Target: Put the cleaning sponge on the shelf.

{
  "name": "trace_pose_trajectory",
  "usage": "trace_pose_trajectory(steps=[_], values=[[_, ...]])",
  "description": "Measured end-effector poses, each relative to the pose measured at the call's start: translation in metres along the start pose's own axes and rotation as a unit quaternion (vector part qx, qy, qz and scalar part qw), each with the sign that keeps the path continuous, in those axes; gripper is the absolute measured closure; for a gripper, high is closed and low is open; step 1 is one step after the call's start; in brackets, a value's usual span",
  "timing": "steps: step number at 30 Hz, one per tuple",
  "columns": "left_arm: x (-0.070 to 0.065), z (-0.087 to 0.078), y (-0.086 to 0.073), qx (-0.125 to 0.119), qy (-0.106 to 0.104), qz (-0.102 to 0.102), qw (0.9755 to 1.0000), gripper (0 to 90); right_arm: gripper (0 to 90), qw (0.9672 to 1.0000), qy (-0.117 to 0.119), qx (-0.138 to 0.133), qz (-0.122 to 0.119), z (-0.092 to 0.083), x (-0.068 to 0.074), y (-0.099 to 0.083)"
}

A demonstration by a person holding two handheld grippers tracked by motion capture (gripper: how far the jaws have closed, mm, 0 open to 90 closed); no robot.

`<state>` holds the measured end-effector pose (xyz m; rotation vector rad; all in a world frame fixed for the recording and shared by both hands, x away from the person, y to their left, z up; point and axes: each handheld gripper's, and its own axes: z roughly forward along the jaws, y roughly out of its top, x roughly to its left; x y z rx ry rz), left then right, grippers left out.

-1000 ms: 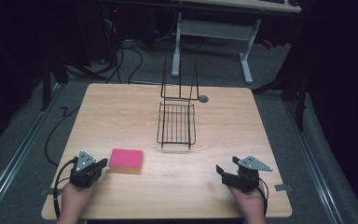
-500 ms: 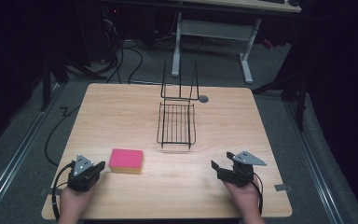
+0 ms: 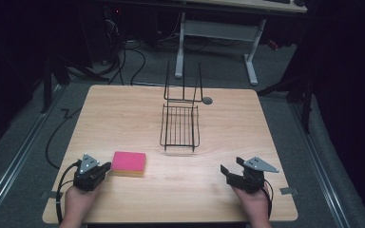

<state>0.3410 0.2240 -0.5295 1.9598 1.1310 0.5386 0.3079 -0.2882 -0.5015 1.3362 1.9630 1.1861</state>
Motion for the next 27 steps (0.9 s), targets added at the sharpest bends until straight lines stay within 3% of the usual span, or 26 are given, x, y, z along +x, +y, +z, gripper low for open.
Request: trace_pose_trajectory(steps=[8, 13, 19, 22, 25, 27], values=[[-0.031, -0.008, -0.002, -0.005, -0.038, 0.035, 0.9987, 89.9, 25.7, 0.9999, 0.009, -0.002, -0.006, 0.007, 0.003, 0.005], [-0.062, -0.007, 0.000, -0.004, -0.070, 0.073, 0.9948, 89.9, 26.0, 0.9999, 0.012, 0.000, -0.008, 0.011, 0.004, 0.006], [-0.089, 0.001, 0.005, -0.004, -0.102, 0.094, 0.9903, 89.8, 26.0, 0.9999, 0.008, -0.001, -0.006, 0.008, 0.003, 0.005], [-0.088, -0.003, 0.005, -0.012, -0.099, 0.087, 0.9912, 89.8, 26.0, 1.0000, 0.005, -0.003, -0.001, 0.005, 0.001, 0.003], [-0.079, -0.013, 0.006, -0.029, -0.088, 0.077, 0.9927, 87.4, 26.1, 1.0000, 0.002, -0.004, 0.000, 0.001, 0.000, 0.002], [-0.071, -0.017, 0.008, -0.040, -0.088, 0.058, 0.9936, 77.0, 26.2, 1.0000, 0.000, -0.005, 0.003, -0.001, -0.001, 0.001]])
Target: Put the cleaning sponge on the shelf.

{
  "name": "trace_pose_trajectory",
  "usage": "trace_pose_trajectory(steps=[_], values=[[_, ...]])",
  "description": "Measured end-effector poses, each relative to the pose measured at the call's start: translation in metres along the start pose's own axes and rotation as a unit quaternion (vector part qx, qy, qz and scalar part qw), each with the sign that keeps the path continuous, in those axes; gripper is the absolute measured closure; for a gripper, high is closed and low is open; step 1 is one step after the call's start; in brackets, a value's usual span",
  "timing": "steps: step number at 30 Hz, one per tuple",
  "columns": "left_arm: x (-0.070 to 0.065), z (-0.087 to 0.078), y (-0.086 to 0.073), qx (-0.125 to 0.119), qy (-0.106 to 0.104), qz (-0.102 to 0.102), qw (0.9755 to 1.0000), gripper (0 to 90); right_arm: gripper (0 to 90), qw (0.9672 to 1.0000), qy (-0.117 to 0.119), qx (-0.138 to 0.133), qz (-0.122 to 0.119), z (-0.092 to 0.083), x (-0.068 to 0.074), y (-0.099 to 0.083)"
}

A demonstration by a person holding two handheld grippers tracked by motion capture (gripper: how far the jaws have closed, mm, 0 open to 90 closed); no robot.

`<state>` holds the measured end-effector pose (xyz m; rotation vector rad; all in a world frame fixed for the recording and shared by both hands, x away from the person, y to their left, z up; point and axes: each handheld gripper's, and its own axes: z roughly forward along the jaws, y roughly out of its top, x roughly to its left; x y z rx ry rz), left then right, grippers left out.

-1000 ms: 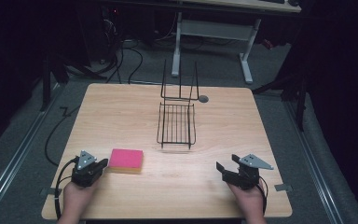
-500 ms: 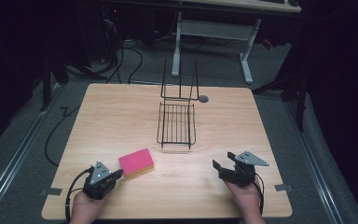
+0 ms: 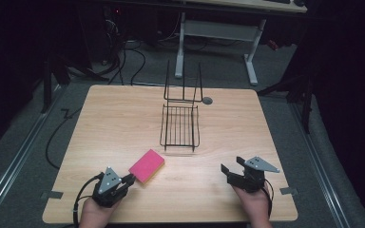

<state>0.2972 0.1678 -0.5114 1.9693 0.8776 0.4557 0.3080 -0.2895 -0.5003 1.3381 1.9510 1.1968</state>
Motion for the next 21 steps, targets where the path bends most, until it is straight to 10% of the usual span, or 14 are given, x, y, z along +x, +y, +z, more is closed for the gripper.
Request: trace_pose_trajectory(steps=[6, 10, 21], values=[[0.012, 0.004, 0.004, -0.021, 0.012, -0.036, 0.9991, 23.2, 26.2, 1.0000, -0.007, 0.004, 0.002, -0.005, -0.001, -0.005], [0.006, 0.020, 0.009, 0.006, 0.007, -0.020, 0.9998, 2.7, 26.2, 0.9998, -0.015, 0.001, 0.010, -0.013, -0.004, -0.008], [0.000, 0.053, 0.011, 0.069, 0.021, 0.003, 0.9974, 0.4, 26.4, 0.9996, -0.025, 0.000, 0.014, -0.024, -0.007, -0.013]])
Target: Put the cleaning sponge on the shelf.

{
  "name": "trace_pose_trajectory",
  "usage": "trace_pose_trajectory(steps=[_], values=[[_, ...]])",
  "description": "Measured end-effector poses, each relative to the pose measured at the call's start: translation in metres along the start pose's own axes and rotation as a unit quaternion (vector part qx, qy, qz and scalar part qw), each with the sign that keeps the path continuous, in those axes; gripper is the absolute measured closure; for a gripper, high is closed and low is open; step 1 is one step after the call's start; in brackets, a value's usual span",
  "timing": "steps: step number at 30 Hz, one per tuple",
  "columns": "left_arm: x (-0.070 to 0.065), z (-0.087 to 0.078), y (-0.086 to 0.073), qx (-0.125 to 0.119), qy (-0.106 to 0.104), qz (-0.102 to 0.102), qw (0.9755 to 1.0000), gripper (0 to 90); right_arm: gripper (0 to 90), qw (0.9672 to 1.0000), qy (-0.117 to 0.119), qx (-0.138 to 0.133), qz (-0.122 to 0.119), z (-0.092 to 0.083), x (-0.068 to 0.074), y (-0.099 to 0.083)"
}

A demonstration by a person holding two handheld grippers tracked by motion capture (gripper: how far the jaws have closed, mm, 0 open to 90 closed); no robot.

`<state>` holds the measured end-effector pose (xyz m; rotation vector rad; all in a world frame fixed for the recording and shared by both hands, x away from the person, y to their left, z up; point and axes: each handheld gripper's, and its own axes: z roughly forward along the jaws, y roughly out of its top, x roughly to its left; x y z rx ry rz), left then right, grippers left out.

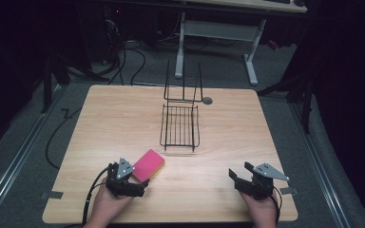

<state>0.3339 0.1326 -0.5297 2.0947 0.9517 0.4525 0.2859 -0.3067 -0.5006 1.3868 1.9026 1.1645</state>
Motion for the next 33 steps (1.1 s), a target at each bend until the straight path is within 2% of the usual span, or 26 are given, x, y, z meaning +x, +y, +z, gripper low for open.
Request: trace_pose_trajectory(steps=[1, 7, 11, 17, 20, 24, 33], values=[[0.002, 0.004, 0.000, 0.014, -0.003, -0.001, 0.9999, 0.6, 26.5, 1.0000, 0.000, -0.001, 0.000, -0.001, -0.001, -0.001], [0.004, 0.007, 0.001, 0.019, -0.008, -0.008, 0.9998, 3.3, 26.7, 1.0000, -0.004, -0.001, 0.006, -0.004, -0.002, -0.002], [0.000, 0.009, 0.002, 0.028, -0.007, 0.011, 0.9995, 5.7, 26.7, 1.0000, -0.005, -0.003, 0.007, -0.005, -0.003, -0.002], [-0.002, 0.009, 0.002, 0.029, -0.013, 0.024, 0.9992, 15.6, 26.8, 1.0000, -0.003, -0.003, 0.006, -0.005, -0.001, -0.002], [-0.002, 0.008, 0.001, 0.022, -0.014, 0.024, 0.9994, 22.2, 26.8, 1.0000, -0.002, -0.004, 0.004, -0.004, -0.001, -0.001], [0.001, 0.005, -0.001, 0.007, -0.017, 0.012, 0.9998, 22.6, 26.8, 1.0000, -0.001, -0.003, 0.003, -0.003, -0.001, -0.001], [0.000, -0.004, 0.000, -0.033, -0.017, 0.000, 0.9993, 23.0, 26.8, 1.0000, 0.001, -0.004, 0.003, -0.003, -0.001, 0.000]])
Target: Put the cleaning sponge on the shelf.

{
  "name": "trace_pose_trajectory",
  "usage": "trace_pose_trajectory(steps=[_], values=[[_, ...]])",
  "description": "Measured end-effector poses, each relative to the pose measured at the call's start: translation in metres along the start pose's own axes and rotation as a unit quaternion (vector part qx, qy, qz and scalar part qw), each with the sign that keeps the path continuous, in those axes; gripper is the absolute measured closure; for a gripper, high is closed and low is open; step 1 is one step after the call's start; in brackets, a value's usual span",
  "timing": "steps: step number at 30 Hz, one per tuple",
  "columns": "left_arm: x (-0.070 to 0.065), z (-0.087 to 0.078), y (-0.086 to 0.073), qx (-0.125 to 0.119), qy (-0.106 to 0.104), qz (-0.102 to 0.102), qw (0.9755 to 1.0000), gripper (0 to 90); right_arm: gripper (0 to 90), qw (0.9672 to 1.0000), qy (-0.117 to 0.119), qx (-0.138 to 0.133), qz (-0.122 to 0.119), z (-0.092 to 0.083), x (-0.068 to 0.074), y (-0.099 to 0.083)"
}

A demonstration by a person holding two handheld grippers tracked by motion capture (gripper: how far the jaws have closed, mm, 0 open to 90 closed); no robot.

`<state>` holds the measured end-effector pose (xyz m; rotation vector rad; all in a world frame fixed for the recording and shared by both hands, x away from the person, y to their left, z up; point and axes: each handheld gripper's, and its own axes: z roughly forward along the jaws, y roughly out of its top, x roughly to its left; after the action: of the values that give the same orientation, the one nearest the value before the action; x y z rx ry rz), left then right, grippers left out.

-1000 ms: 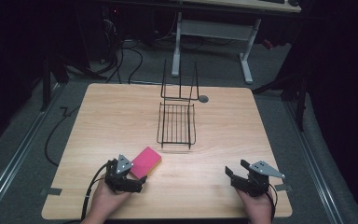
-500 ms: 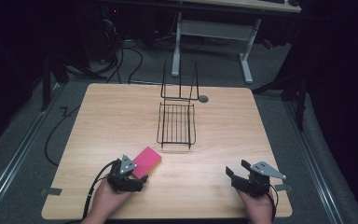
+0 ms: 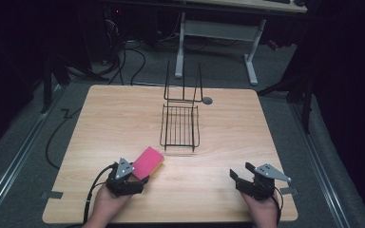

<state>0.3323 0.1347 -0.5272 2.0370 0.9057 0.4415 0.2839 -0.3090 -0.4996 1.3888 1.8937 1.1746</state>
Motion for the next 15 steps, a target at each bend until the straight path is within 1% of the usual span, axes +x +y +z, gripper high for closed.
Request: trace_pose_trajectory(steps=[3, 6, 8, 11, 13, 15], values=[[-0.002, -0.005, 0.005, -0.017, 0.001, -0.005, 0.9999, 23.0, 26.8, 1.0000, 0.002, -0.001, 0.002, -0.001, 0.000, 0.000], [-0.005, -0.007, 0.013, -0.018, 0.008, 0.007, 0.9998, 23.0, 27.0, 1.0000, 0.003, -0.003, 0.003, -0.002, 0.000, 0.000], [-0.007, -0.008, 0.020, -0.022, 0.006, 0.003, 0.9997, 23.1, 27.0, 1.0000, 0.004, -0.003, 0.002, -0.002, 0.000, 0.001], [-0.012, -0.004, 0.031, -0.024, 0.005, 0.003, 0.9997, 23.1, 27.1, 1.0000, 0.006, -0.008, 0.000, -0.003, 0.000, 0.001], [-0.014, 0.000, 0.038, -0.023, 0.009, 0.004, 0.9997, 23.1, 27.4, 0.9999, 0.008, -0.007, 0.001, -0.002, 0.000, 0.001], [-0.014, 0.005, 0.046, -0.025, 0.011, 0.002, 0.9996, 23.2, 27.8, 0.9999, 0.011, -0.007, -0.003, -0.001, 0.000, 0.002]])
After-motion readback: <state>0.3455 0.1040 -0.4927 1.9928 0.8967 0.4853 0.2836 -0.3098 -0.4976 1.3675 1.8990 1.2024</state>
